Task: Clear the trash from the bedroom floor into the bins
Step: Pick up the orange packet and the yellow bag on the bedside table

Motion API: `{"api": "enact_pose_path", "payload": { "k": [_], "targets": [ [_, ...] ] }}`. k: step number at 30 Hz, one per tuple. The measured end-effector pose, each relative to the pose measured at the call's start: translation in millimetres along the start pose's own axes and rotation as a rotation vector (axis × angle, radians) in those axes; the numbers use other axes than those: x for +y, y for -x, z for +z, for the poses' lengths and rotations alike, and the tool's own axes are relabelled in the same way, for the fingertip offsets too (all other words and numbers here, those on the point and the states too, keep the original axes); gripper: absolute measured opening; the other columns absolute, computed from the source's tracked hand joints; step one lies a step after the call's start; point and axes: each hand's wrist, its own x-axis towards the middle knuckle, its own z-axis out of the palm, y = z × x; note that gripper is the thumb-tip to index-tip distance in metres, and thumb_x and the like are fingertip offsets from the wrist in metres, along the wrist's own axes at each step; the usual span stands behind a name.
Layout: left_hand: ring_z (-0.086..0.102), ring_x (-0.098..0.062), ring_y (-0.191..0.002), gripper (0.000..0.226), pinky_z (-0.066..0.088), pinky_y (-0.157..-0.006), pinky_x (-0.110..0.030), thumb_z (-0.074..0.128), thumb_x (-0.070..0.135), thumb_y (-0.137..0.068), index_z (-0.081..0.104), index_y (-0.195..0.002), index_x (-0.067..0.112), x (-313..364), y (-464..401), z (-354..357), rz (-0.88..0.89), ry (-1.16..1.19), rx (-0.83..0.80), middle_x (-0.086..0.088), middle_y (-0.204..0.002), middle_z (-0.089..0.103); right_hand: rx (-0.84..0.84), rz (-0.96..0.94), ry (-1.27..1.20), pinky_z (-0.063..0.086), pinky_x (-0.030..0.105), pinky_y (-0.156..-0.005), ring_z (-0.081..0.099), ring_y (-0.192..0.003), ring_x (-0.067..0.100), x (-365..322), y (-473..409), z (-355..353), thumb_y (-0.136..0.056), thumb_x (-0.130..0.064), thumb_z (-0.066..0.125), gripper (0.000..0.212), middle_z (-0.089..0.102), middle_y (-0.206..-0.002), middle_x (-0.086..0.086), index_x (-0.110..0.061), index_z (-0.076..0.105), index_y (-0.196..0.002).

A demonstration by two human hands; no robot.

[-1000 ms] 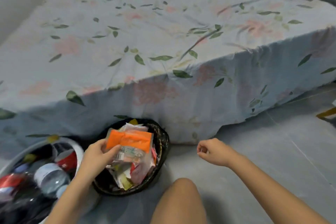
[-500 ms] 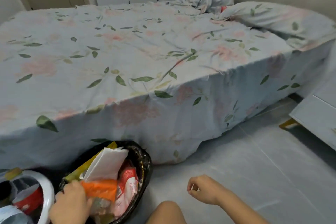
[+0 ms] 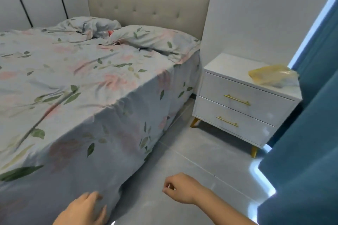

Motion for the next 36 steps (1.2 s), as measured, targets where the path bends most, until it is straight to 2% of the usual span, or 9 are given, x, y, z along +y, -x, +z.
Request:
{"api": "enact_pose_path", "payload": {
  "k": [2, 7, 12, 16, 19, 25, 29, 32, 36],
  "targets": [
    [0.057, -0.001, -0.115, 0.036, 0.046, -0.088, -0.017, 0.048, 0.059, -0.084, 0.053, -0.116, 0.044, 41.2, -44.6, -4.6, 0.001, -0.013, -0.012, 0.018, -0.125, 0.056, 0.07, 0.057, 0.001, 0.049, 0.036, -0.088, 0.06, -0.104, 0.028, 28.5, 1.3, -31.4, -0.094, -0.039, 0.046, 0.034, 0.068, -0.112, 0.008, -0.017, 0.065, -0.111],
    [0.056, -0.007, -0.115, 0.03, 0.047, -0.087, -0.026, 0.043, 0.056, -0.087, 0.051, -0.111, 0.04, 160.3, -157.3, -3.3, 0.301, -0.064, -0.078, 0.017, -0.121, 0.056, 0.309, 0.2, -0.078, 0.052, 0.035, -0.086, 0.062, -0.1, 0.022, 109.3, 2.6, -129.8, -0.091, -0.042, 0.049, 0.031, 0.069, -0.109, 0.0, -0.022, 0.066, -0.106],
    [0.058, -0.013, -0.111, 0.033, 0.046, -0.08, -0.028, 0.044, 0.05, -0.089, 0.055, -0.114, 0.033, 306.8, -265.1, -8.1, 0.473, -0.092, -0.114, 0.013, -0.119, 0.06, 0.585, 0.314, -0.129, 0.047, 0.03, -0.091, 0.058, -0.109, 0.017, 211.0, 12.6, -261.5, -0.091, -0.042, 0.054, 0.033, 0.064, -0.119, -0.004, -0.026, 0.061, -0.119],
    [0.06, -0.015, -0.108, 0.034, 0.049, -0.085, -0.03, 0.05, 0.05, -0.09, 0.058, -0.118, 0.031, 422.0, -335.6, -24.8, 0.593, 0.037, -0.132, 0.009, -0.118, 0.063, 0.848, 0.379, -0.166, 0.044, 0.029, -0.086, 0.056, -0.109, 0.018, 289.3, 29.6, -363.7, -0.091, -0.038, 0.056, 0.036, 0.061, -0.12, -0.001, -0.024, 0.057, -0.124],
    [0.057, -0.02, -0.114, 0.041, 0.049, -0.091, -0.035, 0.05, 0.049, -0.091, 0.056, -0.124, 0.025, 502.7, -378.3, -34.0, 0.666, 0.072, -0.09, 0.001, -0.124, 0.06, 0.973, 0.47, -0.148, 0.044, 0.033, -0.094, 0.051, -0.117, 0.024, 342.2, 36.7, -423.0, -0.091, -0.038, 0.056, 0.042, 0.059, -0.126, 0.002, -0.023, 0.053, -0.129],
    [0.047, -0.026, -0.127, 0.07, 0.045, -0.1, -0.04, 0.059, 0.058, -0.083, 0.046, -0.137, 0.014, 631.9, -450.5, -32.6, 0.679, 0.147, -0.107, -0.008, -0.137, 0.05, 0.735, 0.686, 0.051, 0.036, 0.045, -0.104, 0.029, -0.135, 0.031, 414.7, 27.0, -485.0, -0.084, -0.058, 0.056, 0.071, 0.04, -0.147, 0.004, -0.025, 0.035, -0.144],
    [0.054, -0.029, -0.118, 0.079, 0.044, -0.087, -0.031, 0.064, 0.062, -0.077, 0.05, -0.128, 0.004, 678.9, -486.5, -12.2, 0.474, 0.237, -0.291, -0.012, -0.13, 0.056, 0.629, 0.824, -0.107, 0.037, 0.041, -0.107, 0.036, -0.135, 0.033, 446.7, 14.0, -498.7, -0.075, -0.068, 0.06, 0.095, 0.039, -0.148, 0.011, -0.01, 0.031, -0.144],
    [0.057, -0.028, -0.113, 0.077, 0.047, -0.088, -0.031, 0.07, 0.062, -0.072, 0.054, -0.12, 0.004, 688.5, -498.1, 5.2, 0.341, 0.26, -0.421, -0.01, -0.122, 0.06, 0.509, 0.873, -0.346, 0.045, 0.033, -0.091, 0.049, -0.124, 0.029, 460.9, 5.2, -493.6, -0.069, -0.07, 0.066, 0.101, 0.046, -0.14, 0.012, -0.001, 0.038, -0.137],
    [0.059, -0.025, -0.106, 0.074, 0.048, -0.083, -0.031, 0.08, 0.056, -0.064, 0.058, -0.112, 0.005, 688.6, -501.5, 13.1, 0.322, 0.282, -0.484, -0.007, -0.109, 0.06, 0.548, 0.845, -0.521, 0.046, 0.031, -0.082, 0.054, -0.105, 0.024, 468.3, -3.8, -485.1, -0.057, -0.064, 0.079, 0.103, 0.052, -0.129, 0.008, -0.003, 0.043, -0.133]
  ]
}}
